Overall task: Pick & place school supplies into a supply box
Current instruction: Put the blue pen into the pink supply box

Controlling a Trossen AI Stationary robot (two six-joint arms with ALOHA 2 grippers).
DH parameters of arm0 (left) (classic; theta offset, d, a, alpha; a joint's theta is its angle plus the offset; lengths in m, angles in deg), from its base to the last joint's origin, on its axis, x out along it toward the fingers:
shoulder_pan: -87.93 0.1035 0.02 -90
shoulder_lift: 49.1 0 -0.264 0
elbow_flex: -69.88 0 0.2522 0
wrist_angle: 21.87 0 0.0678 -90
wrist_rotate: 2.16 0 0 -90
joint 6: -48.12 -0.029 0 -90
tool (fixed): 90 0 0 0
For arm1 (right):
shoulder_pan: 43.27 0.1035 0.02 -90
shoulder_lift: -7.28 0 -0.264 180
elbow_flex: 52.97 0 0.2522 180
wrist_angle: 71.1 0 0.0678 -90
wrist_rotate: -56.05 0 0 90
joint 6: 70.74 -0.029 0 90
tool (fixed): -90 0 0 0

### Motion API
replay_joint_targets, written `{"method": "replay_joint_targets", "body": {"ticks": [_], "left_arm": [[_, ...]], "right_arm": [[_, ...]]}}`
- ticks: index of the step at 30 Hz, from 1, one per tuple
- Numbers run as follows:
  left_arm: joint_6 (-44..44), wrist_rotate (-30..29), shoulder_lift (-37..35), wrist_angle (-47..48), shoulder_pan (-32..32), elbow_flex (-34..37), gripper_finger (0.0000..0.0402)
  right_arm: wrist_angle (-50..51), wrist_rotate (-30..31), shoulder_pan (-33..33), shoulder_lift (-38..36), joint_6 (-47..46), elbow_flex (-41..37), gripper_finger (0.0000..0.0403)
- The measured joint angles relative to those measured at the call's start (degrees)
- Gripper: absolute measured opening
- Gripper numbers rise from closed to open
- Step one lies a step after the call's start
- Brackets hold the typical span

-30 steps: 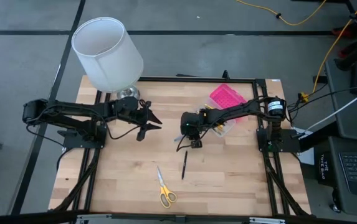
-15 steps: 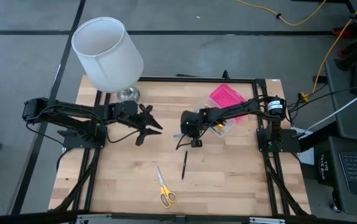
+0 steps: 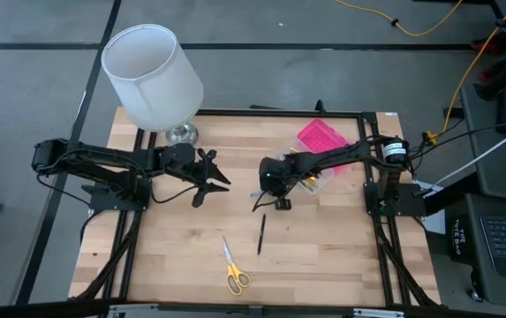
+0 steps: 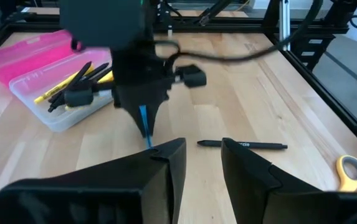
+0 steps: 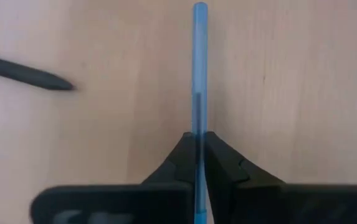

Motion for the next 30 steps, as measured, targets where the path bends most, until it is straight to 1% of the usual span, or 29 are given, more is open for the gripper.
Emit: {"method": "replay_joint_targets", "body": {"ticks": [10,13,16,20,24,30], "left_arm": [[-0.02,0.0,0.0,0.0,0.0,0.0,0.0095],[-0.02,0.0,0.0,0.01,0.0,0.0,0.0095],[-0.02,0.0,0.0,0.01,0.0,0.0,0.0095],[-0.02,0.02,0.0,0.02,0.0,0.0,0.0095],[-0.52,0.01,0.0,0.01,0.0,0.0,0.0095],[-1.86,-0.09,0.0,-0.02,0.0,0.0,0.0095]], "right_arm": [[2.42,-0.38,-0.19,-9.2,-0.2,0.26,0.0017],[3.59,-3.57,-1.13,-12.64,-0.14,0.16,0.0017],[3.18,-4.44,-2.94,-17.53,-0.07,-1.12,0.0017],[0.16,-4.38,-5.46,-24.85,-1.2,-6.25,0.0017],[-8.23,-4.38,-6.81,-32.18,-1.81,-13.78,0.0017],[-21.3,-4.05,-6.86,-40.68,-3.76,-24.36,0.0017]]}}
